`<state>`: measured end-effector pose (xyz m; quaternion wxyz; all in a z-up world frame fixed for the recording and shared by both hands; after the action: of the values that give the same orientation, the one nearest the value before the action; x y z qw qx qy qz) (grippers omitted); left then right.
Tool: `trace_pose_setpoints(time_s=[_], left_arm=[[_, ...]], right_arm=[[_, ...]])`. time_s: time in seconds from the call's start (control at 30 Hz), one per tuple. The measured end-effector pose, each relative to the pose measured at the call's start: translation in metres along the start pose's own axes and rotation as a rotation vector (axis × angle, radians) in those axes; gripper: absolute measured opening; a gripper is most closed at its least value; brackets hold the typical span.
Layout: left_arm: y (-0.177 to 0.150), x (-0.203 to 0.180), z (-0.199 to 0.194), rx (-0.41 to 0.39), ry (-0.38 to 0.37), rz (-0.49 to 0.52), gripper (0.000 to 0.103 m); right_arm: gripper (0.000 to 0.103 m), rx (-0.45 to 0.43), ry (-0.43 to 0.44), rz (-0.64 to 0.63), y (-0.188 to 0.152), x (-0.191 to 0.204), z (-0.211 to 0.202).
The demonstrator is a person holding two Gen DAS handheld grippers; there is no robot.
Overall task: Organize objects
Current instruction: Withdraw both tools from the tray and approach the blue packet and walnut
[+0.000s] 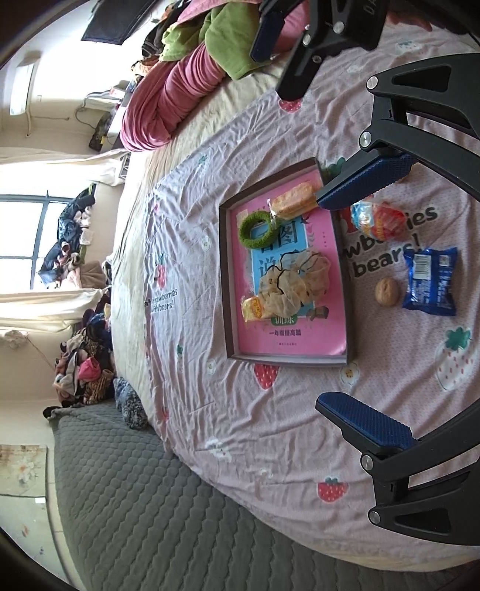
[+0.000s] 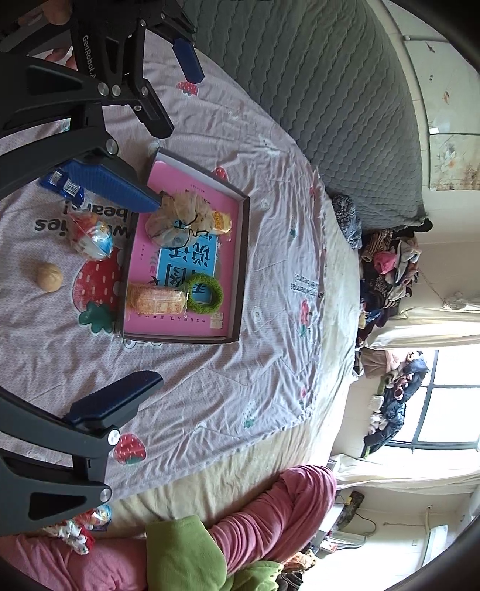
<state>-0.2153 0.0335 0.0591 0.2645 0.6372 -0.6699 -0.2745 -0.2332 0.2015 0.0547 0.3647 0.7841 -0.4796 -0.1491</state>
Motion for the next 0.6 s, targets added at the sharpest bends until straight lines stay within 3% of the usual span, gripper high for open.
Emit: trace_pose_setpoints(time_s=[0.6], left_arm=[[-0.047,0.009,-0.053,0.006,0.021,0.025,0.099]], right_arm=[[0.088,-0.022,-0.005,-0.026,-0.027,0.02,-0.059]])
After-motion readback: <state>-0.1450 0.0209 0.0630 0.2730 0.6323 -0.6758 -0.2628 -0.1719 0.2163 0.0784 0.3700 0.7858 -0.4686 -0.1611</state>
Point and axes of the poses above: each gripper's, at about its wrist camera, not at the fingertips, and z roughly the way its jaws point, x to its left, y to its top, the point moved 4 cm from there along z, roughly the way its jaws point, and after that the axes turned 1 degree about -z, right-handed, at the moved point
